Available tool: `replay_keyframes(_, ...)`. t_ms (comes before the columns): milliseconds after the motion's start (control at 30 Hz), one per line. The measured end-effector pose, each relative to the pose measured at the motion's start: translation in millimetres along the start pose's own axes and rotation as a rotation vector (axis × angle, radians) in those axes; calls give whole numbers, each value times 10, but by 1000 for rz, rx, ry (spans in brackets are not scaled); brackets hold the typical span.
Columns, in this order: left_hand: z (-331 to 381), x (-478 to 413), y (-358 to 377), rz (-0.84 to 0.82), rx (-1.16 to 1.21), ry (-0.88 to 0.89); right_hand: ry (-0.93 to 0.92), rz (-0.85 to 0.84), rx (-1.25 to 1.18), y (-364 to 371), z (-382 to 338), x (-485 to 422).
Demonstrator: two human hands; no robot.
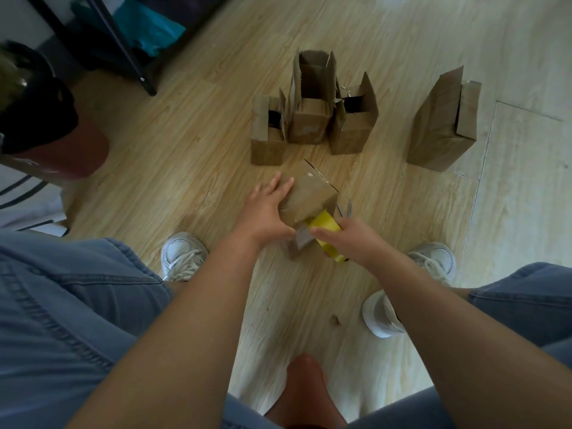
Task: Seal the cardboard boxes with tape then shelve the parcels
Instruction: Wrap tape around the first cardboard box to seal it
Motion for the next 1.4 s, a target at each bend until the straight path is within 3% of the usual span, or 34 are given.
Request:
replay_keyframes(233, -243, -338, -281, -28, 269, -220, -120, 51, -21, -126, -320, -171)
replay_keyframes(400, -361, -435, -227, -46, 207, -210, -133, 6, -54, -88, -480, -289)
replay_keyframes(967, -553, -552, -228, 30, 364, -267, -70, 65, -140, -62, -723, -443)
replay_keyframes(1100, -562, -553, -235, 28, 359, -276, -59, 80, -94, -39, -702, -502)
replay_keyframes(1233, -533, -530, -217, 23, 366, -273, 6, 72, 113, 33, -381, -559)
replay_keyframes(1400, -497, -549, -210, 42, 402, -283, 62, 63, -66, 71, -209, -506)
Point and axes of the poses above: each hand's wrist, its own x-axis away from the middle knuckle, its own y-axis out of the palm, z = x × y, the point moved 4 cm from there along -x, towards the middle knuckle, and after that the axes turned 15 degrees about z, right-handed, at the moved point
